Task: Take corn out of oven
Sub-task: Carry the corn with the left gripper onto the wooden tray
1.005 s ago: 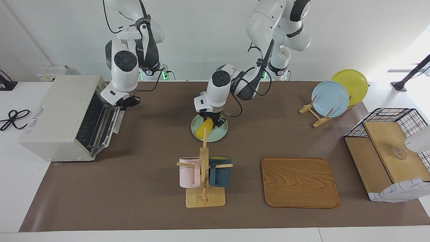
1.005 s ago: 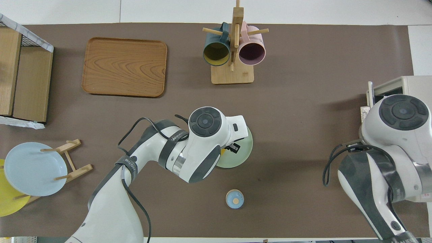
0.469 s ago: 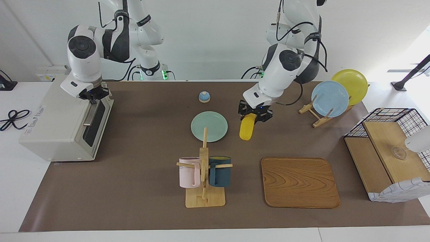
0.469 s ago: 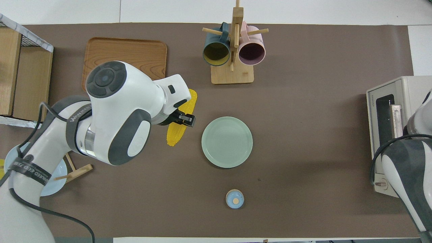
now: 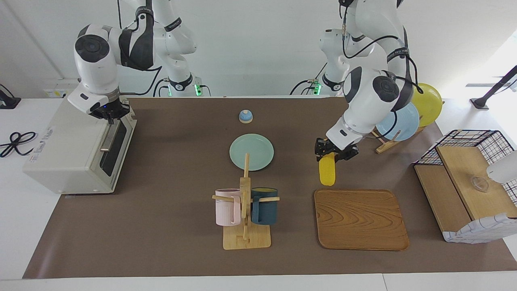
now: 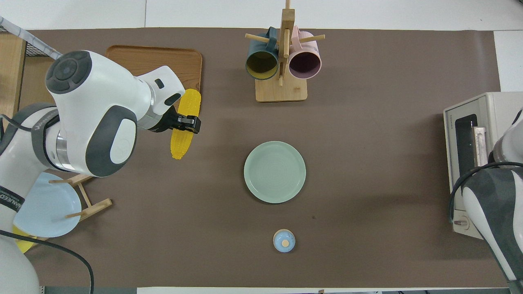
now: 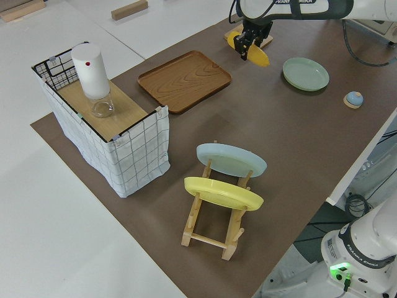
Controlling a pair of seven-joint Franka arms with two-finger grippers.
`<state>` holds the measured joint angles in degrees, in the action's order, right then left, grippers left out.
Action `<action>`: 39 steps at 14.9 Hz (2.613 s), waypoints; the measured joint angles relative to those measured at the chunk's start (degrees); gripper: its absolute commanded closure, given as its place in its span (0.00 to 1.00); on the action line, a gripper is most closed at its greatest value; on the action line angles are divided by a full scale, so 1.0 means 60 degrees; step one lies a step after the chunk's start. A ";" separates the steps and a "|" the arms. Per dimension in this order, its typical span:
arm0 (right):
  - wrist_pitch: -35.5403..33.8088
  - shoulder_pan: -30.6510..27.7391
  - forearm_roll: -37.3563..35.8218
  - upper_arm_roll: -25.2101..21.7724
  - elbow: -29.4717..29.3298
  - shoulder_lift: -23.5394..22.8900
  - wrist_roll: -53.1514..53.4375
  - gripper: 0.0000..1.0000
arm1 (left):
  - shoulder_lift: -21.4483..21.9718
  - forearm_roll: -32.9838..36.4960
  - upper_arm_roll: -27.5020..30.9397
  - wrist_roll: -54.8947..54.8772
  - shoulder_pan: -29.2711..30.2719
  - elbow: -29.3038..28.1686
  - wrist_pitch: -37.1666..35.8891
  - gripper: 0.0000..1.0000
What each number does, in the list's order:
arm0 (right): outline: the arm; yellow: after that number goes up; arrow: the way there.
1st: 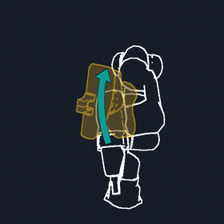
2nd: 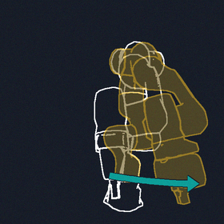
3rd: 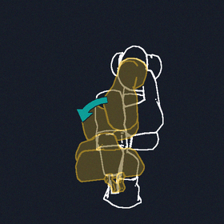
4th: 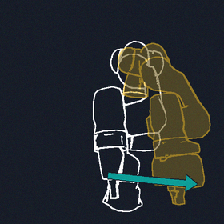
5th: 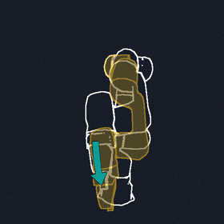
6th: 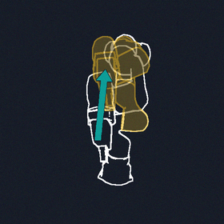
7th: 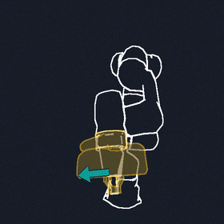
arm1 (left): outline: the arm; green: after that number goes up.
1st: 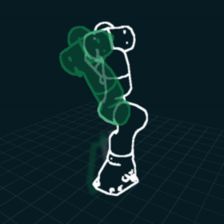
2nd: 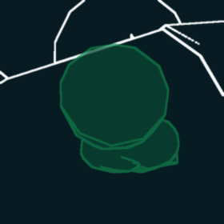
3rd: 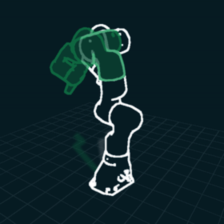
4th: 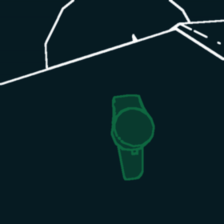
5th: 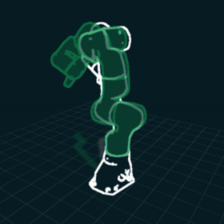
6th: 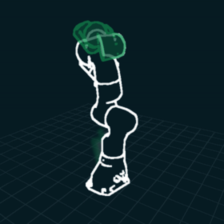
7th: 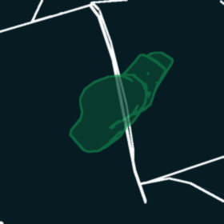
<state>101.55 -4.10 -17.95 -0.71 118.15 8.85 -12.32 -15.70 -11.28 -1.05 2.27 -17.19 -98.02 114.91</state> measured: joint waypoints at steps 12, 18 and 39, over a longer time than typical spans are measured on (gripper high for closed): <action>-0.3088 0.0223 0.2021 0.0158 -0.3262 -0.0511 -0.0010 0.00 | -0.3383 -0.0004 0.0004 0.0009 0.0598 0.3162 0.0527 1.00; -0.3748 0.0107 0.2964 -0.0011 -0.4178 -0.0888 0.0008 0.00 | -0.3592 0.0002 0.0394 0.0013 0.0675 0.3166 0.1018 1.00; -0.4708 0.0903 0.3207 -0.0694 -0.5561 -0.1637 0.0875 0.00 | -0.4915 0.0306 0.0616 0.0303 0.0526 0.4616 0.1163 0.51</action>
<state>73.30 1.32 1.30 -4.88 84.78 -0.97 -7.07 -45.19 -9.44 2.64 4.09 -14.03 -70.32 121.89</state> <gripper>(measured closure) 0.000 0.445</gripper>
